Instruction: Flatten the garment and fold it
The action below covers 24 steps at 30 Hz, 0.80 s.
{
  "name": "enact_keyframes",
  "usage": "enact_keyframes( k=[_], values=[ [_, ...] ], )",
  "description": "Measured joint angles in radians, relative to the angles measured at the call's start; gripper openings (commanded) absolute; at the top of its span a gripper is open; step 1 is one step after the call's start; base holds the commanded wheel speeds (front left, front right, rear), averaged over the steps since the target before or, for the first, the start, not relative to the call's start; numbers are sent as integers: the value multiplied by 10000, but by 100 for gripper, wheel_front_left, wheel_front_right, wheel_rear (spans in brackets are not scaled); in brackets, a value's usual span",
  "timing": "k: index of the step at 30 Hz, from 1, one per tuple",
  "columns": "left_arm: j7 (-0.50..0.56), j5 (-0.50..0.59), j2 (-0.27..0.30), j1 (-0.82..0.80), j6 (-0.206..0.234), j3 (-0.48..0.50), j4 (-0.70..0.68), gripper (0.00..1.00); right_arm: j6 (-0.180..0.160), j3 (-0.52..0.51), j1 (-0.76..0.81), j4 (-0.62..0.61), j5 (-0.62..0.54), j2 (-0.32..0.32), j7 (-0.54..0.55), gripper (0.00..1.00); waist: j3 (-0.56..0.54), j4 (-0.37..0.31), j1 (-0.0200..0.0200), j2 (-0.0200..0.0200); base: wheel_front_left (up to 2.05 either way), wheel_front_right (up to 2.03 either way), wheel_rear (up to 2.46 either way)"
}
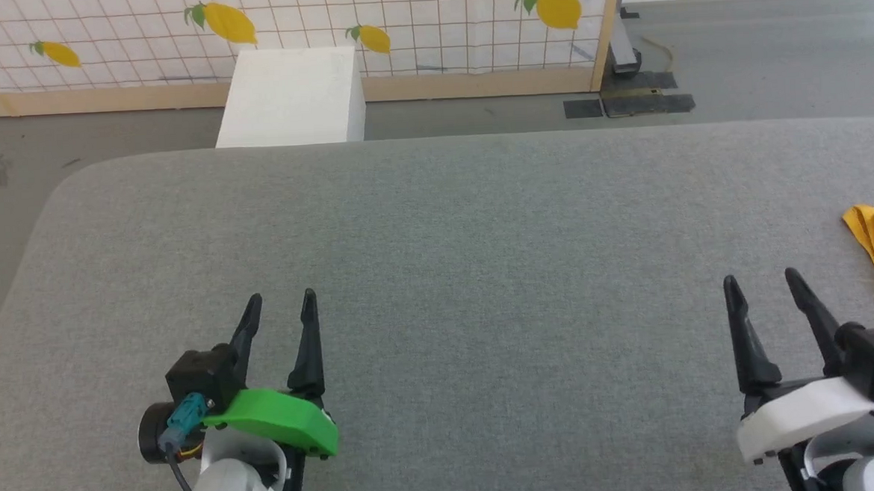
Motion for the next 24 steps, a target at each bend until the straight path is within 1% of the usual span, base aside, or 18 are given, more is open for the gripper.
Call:
enact_keyframes(
  k=[7,20,21,24],
  values=[
    [0,-35,-6,151,121,-65,8,100,0,-98,363,-29,-65,221,-12,100,-96,156,0,0,0,0,0],
    [0,-263,-12,346,261,-128,-209,100,0,-128,424,117,207,234,-90,100,-131,163,0,0,0,0,0],
    [0,-267,-12,352,261,-132,-209,0,0,-130,426,119,224,234,-92,0,-127,167,0,0,0,0,0],
    [4,-267,-8,339,255,-132,-205,0,0,-132,423,121,224,232,-84,0,-126,169,0,0,0,0,0]
  ],
)
